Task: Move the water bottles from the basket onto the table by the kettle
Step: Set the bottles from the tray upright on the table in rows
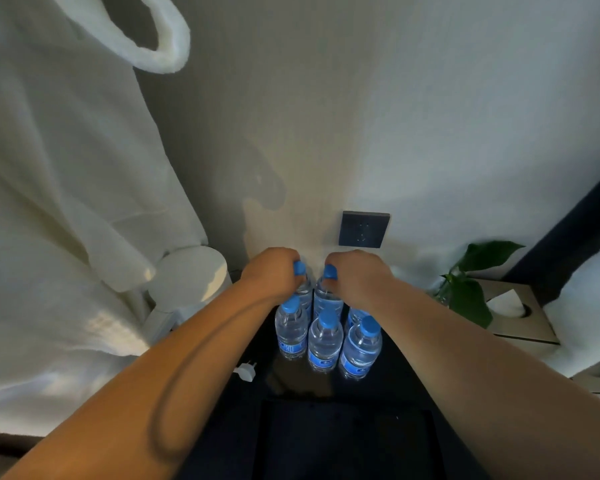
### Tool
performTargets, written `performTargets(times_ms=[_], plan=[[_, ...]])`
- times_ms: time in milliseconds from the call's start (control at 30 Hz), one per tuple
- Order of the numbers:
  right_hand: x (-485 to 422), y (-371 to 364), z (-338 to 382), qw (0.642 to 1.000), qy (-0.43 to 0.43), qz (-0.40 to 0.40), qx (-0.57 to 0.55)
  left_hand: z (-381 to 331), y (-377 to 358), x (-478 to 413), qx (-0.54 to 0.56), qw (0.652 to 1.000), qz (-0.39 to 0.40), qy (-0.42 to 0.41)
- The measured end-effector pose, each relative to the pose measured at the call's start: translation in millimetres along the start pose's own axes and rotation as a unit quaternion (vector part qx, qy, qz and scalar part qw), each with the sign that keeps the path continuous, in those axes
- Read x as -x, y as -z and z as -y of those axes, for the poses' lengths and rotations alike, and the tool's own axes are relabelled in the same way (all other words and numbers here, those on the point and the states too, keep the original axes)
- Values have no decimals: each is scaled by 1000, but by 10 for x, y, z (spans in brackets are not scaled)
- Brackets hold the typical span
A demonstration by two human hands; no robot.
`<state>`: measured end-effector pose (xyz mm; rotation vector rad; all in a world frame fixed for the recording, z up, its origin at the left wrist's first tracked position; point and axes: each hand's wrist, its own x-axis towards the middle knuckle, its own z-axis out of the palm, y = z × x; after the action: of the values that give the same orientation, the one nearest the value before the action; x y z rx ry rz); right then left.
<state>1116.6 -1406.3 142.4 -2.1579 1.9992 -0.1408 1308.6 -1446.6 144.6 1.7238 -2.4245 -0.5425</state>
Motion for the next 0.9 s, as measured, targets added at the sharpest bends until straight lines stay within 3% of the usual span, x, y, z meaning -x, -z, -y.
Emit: performTargets(times_ms=[267, 600, 900], plan=[[-200, 28, -15, 1000, -14, -7, -18, 33, 13, -203, 49, 998, -19, -19], [-324, -64, -82, 998, -40, 5, -53, 74, 17, -303, 77, 997, 2, -27], [-324, -86, -59, 998, -54, -7, -19, 70, 24, -291, 59, 997, 32, -41]])
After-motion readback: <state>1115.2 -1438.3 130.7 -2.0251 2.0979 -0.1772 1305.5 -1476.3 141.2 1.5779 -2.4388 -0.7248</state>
